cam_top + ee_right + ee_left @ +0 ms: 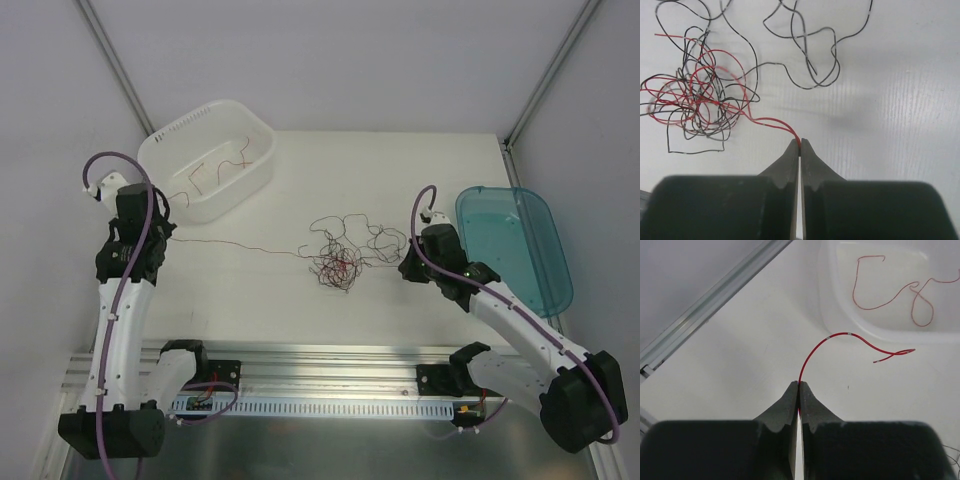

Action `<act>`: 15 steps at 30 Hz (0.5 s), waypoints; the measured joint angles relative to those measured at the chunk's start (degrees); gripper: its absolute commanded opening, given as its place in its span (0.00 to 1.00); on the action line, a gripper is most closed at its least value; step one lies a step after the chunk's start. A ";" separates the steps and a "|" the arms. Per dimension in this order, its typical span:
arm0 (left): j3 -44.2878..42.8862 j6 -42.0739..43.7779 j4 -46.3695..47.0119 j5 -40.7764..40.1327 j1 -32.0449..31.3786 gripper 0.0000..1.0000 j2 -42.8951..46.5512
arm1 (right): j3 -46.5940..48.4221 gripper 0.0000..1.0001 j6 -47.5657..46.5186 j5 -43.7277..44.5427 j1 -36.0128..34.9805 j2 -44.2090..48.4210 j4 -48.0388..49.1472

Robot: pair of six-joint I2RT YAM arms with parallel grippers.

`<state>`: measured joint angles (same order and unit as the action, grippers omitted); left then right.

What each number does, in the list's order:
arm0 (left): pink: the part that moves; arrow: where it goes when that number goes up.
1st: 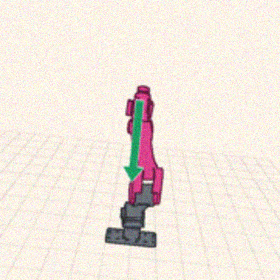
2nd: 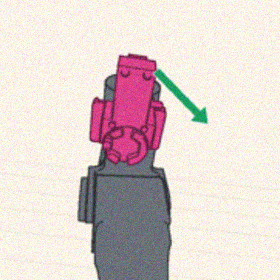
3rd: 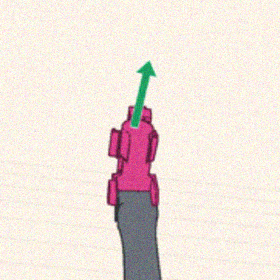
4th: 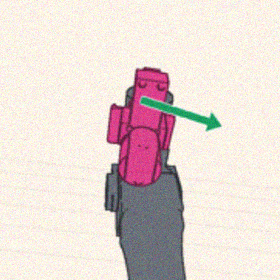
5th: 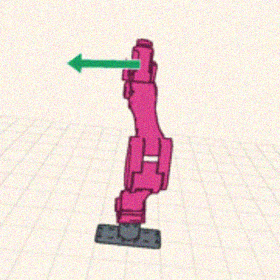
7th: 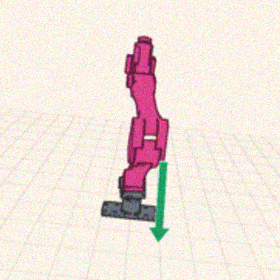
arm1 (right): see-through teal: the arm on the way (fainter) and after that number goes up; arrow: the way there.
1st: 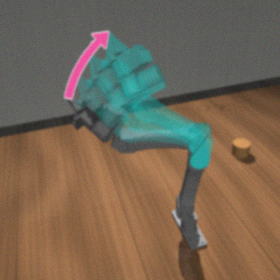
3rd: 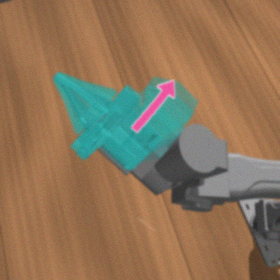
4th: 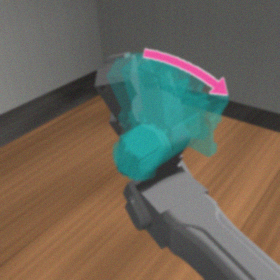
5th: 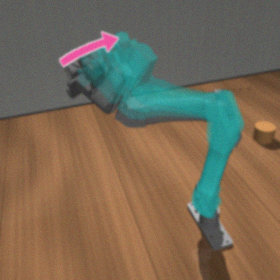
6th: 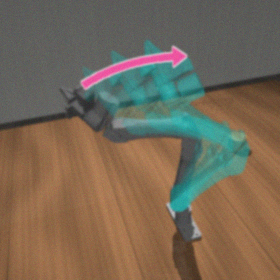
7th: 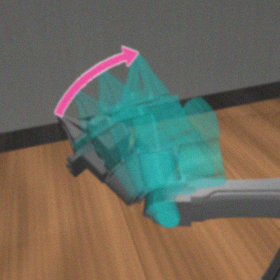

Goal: Untangle the cables

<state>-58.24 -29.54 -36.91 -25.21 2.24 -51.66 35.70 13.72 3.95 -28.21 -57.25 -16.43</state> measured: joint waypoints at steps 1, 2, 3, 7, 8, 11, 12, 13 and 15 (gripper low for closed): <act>-1.49 0.70 -0.39 0.09 0.59 0.00 0.31 | 0.02 0.01 -0.22 -0.15 0.17 -0.02 -0.28; -2.54 1.20 -0.50 0.35 0.81 0.00 0.55 | 0.02 0.01 -0.42 -0.37 0.24 -0.02 -0.63; -3.63 1.88 -0.61 0.96 0.83 0.00 0.87 | 0.02 0.01 -0.68 -0.72 0.28 -0.02 -0.96; -5.35 3.26 -1.11 5.53 0.81 0.00 2.03 | 0.35 0.14 -2.01 -3.41 0.13 -0.35 -1.49; -5.35 3.43 -1.53 7.17 0.83 0.00 2.21 | 0.76 0.28 -2.49 -3.93 -0.20 -0.57 -1.97; -5.25 3.63 -2.25 11.76 0.81 0.00 2.47 | 3.30 0.51 -4.17 -4.74 -2.80 -1.62 -3.96; -5.11 3.65 -2.43 13.22 0.83 0.00 2.67 | 4.55 0.55 -4.72 -4.66 -4.44 -2.03 -4.61; -4.81 3.65 -2.54 14.49 0.81 0.00 3.02 | 6.01 0.59 -5.46 -4.37 -6.14 -2.45 -5.46; -4.31 3.67 -2.93 16.52 0.83 0.00 3.85 | 9.16 0.66 -6.51 -3.17 -10.12 -3.04 -6.78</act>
<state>-62.54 -25.87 -39.83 -8.69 3.07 -47.81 44.86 7.20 0.78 -38.33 -60.29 -23.20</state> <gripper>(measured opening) 0.008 0.603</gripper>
